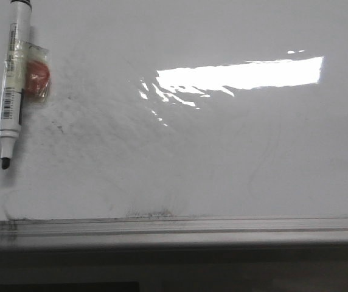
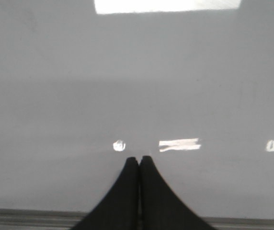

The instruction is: Write number 9 on whiteboard

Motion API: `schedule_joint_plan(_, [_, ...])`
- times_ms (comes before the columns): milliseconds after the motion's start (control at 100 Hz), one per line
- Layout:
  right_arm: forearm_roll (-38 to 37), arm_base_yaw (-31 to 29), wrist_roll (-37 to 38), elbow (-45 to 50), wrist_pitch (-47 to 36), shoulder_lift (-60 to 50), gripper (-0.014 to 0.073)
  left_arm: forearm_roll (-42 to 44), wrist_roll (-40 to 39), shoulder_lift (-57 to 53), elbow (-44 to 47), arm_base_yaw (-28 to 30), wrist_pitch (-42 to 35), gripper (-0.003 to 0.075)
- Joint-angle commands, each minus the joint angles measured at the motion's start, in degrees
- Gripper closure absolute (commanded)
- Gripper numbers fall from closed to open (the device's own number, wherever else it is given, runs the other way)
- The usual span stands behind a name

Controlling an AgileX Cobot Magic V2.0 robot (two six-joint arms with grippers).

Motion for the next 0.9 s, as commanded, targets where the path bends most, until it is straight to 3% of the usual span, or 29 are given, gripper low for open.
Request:
schedule_joint_plan(0, [-0.89, -0.42, -0.37, 0.58, -1.59, -1.36, 0.0664, -0.25, -0.45, -1.61, 2.30, 0.19, -2.86, 0.0741])
schedule_joint_plan(890, [-0.89, -0.42, -0.37, 0.58, -1.59, -1.36, 0.0664, 0.27, -0.45, -1.61, 2.30, 0.19, -3.12, 0.0741])
